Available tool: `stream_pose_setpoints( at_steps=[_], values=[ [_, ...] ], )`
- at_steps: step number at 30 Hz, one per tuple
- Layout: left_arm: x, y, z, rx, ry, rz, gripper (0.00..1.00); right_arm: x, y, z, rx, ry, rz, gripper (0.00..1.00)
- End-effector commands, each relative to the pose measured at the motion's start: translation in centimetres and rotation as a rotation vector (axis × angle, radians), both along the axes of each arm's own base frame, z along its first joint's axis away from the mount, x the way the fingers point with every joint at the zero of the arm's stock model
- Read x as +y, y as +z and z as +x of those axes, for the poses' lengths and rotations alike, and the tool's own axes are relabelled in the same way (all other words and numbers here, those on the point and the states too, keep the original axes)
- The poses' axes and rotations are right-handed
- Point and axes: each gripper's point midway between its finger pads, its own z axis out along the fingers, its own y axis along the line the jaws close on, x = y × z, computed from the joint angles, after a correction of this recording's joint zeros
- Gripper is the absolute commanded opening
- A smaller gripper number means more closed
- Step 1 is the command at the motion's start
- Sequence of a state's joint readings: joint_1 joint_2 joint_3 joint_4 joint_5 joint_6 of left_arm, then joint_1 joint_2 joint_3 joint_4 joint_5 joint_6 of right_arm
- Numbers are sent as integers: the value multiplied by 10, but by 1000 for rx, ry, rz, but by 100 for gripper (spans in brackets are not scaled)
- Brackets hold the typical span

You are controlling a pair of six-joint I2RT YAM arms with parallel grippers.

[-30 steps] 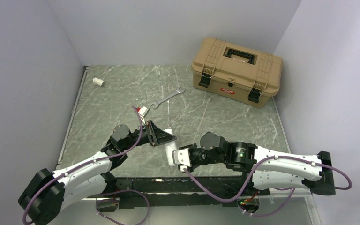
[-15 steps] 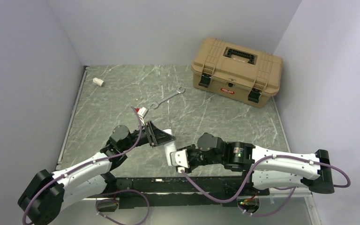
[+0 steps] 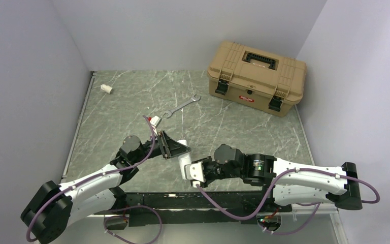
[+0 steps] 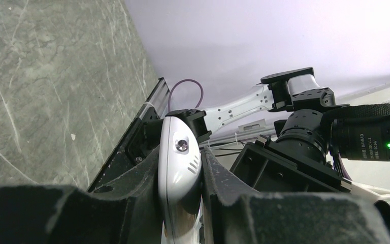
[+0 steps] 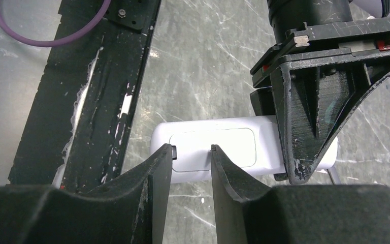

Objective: Load the batteries into the remote control

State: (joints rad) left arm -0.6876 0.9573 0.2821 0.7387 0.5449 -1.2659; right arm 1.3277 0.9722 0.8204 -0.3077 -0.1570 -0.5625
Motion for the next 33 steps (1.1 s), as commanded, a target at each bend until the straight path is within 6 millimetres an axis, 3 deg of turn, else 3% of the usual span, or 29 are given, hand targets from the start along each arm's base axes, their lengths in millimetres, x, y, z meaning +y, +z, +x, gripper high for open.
stream_pose_setpoints(
  at_steps=[1, 17, 33],
  values=[
    [-1, 13, -9, -47, -43, -44, 0, 4, 36, 12, -68, -35, 95, 35],
    [-2, 9, -8, -44, -37, -28, 0, 2, 43, 13, -79, -44, 113, 35],
    [-3, 13, -8, -43, -39, -39, 0, -2, 28, 5, -31, -27, 83, 35]
  ],
)
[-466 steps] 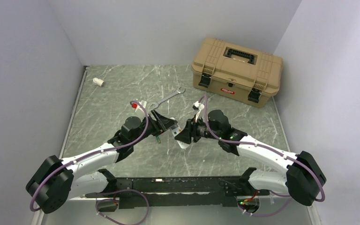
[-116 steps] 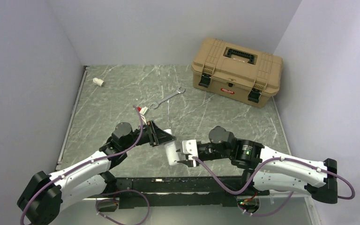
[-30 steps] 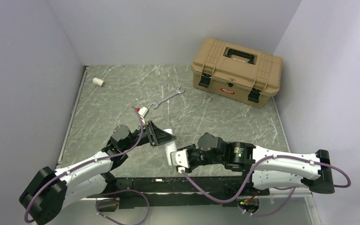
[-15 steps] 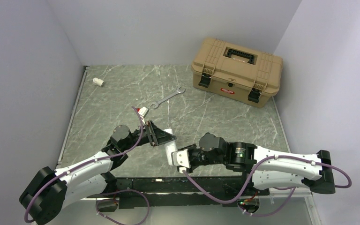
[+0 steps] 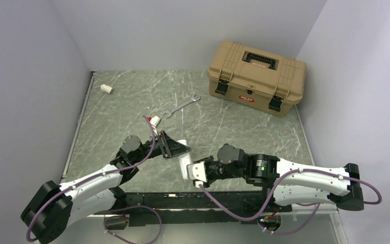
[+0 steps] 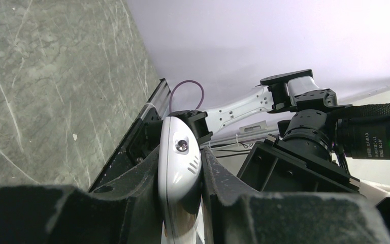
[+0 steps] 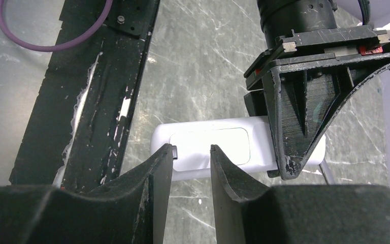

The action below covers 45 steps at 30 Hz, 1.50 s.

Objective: Load the batteries into the remote control

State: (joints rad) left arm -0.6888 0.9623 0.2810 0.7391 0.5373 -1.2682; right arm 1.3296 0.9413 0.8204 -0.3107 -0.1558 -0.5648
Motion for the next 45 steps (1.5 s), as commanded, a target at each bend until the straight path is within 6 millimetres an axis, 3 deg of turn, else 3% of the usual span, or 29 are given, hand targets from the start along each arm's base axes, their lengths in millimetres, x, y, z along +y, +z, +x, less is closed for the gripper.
stream_pose_setpoints(
  at_steps=[1, 28, 45],
  values=[
    [-2, 14, -9, -47, -43, -45, 0, 1, 17, 6, -19, -30, 54, 35],
    [0, 8, -7, -10, -18, -44, 0, -3, -2, 0, 24, -20, 5, 35],
    [-2, 5, -5, -4, -22, -38, 0, -6, 0, 0, 21, -22, 14, 39]
  ],
)
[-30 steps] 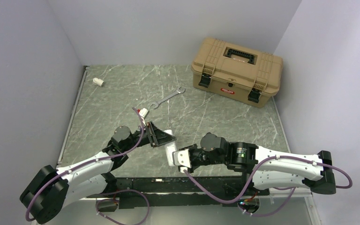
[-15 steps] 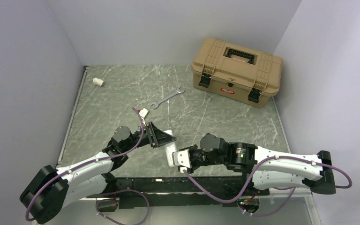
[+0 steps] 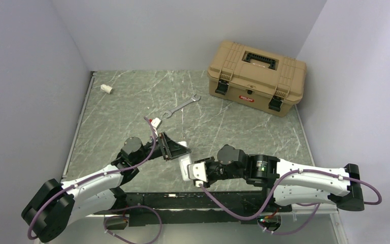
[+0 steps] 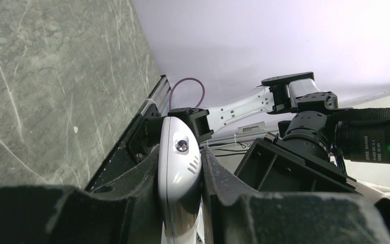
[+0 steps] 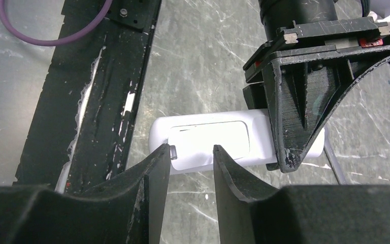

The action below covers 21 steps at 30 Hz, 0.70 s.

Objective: Load the batteries into the remote control

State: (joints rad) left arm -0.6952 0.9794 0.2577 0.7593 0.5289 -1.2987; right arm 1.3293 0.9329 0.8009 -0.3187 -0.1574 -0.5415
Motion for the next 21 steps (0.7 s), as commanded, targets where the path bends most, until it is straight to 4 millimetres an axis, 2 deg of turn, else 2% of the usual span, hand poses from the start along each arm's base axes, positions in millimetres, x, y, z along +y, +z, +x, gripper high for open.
stream_pose_setpoints(
  at_steps=[1, 21],
  values=[
    [-2, 14, -3, -48, -21, -41, 0, -2, 9, 2, -5, -13, 33, 40],
    [-2, 15, -4, -45, -23, -49, 0, -2, -2, -1, 12, -2, -1, 45]
  ],
)
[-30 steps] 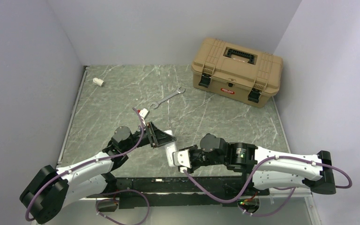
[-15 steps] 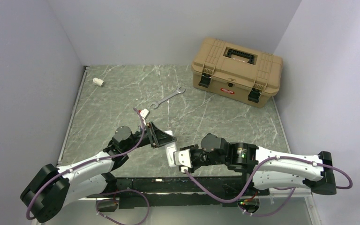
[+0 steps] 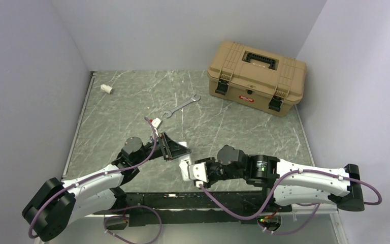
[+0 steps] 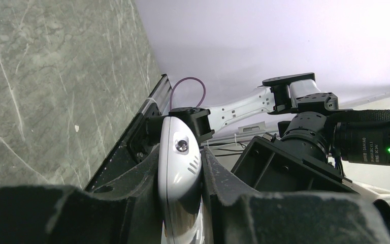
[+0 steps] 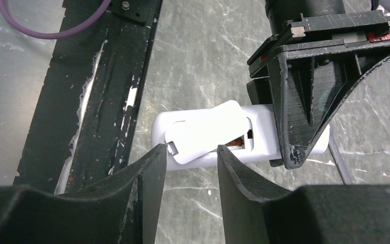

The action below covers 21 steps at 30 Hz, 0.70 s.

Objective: Load the batteries into the remote control

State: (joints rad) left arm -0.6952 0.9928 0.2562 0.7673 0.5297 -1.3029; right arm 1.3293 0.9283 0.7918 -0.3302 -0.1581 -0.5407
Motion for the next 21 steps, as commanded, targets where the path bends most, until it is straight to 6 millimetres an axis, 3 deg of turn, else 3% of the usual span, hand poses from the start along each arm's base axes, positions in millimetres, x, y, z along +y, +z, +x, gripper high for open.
stream_pose_setpoints(
  at_steps=[1, 11, 21],
  values=[
    [-1, 16, -5, -51, -22, -51, 0, 1, 3, 0, 8, -3, 13, 45],
    [-1, 13, -3, -41, -14, -44, 0, 1, 7, 1, 4, -5, 24, 47],
    [1, -21, 6, 22, 35, 61, 0, -3, 27, 4, 25, -70, 148, 48]
  ],
)
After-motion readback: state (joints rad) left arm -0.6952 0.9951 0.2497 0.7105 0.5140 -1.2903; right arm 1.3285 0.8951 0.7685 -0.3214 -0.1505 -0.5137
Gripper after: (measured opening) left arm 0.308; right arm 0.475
